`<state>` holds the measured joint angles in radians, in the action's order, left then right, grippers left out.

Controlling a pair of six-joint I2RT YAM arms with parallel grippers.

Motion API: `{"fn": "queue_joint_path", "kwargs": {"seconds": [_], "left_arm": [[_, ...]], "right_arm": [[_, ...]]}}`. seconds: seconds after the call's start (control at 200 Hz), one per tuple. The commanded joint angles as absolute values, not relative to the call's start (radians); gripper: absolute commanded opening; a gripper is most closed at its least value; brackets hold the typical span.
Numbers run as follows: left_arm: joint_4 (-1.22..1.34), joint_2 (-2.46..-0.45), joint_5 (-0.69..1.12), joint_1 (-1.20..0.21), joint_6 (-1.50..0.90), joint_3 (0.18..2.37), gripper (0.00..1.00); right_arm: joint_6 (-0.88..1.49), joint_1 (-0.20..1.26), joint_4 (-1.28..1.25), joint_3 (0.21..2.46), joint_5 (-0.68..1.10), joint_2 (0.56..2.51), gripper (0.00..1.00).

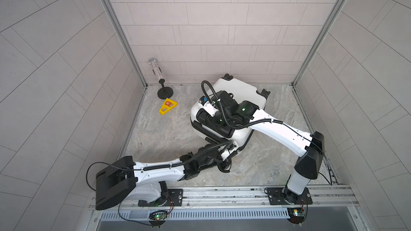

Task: Open the suitcase zippers
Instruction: Unzip the zipper on the suitcase, then place the suitcase at the center of the board.

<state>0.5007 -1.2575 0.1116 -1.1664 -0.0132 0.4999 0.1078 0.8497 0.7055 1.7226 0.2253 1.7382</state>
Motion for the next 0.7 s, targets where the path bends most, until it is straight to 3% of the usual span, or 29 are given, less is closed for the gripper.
{"fn": "queue_joint_path", "kwargs": {"seconds": [0.0,0.14,0.295,0.38,0.45,0.536,0.591,0.696], "left_arm": [[0.620,-1.205,0.189,-1.226,0.000,0.550,0.30],[0.417,-1.077,0.151,-1.226,0.052,0.535,0.48],[0.179,-0.917,0.078,-1.224,0.091,0.534,0.53],[0.039,-0.849,0.017,-1.219,0.135,0.561,0.57],[-0.069,-0.818,0.005,-1.189,0.172,0.597,0.61],[-0.203,-0.811,0.107,-1.092,0.215,0.657,0.62],[-0.280,-0.825,0.192,-1.020,0.265,0.707,0.62],[-0.437,-0.895,0.326,-0.894,0.403,0.830,0.63]], "right_arm": [[0.039,0.827,0.483,1.709,0.222,1.677,0.00],[-0.072,0.822,0.491,1.626,0.336,1.621,0.00],[-0.149,0.822,0.496,1.551,0.417,1.578,0.00],[-0.173,0.822,0.466,1.503,0.404,1.533,0.31],[-0.177,0.822,0.433,1.461,0.375,1.482,0.50],[-0.188,0.820,0.416,1.410,0.343,1.411,0.58],[-0.190,0.818,0.412,1.371,0.310,1.363,0.70],[-0.166,0.807,0.387,1.267,0.210,1.240,0.72]]}}
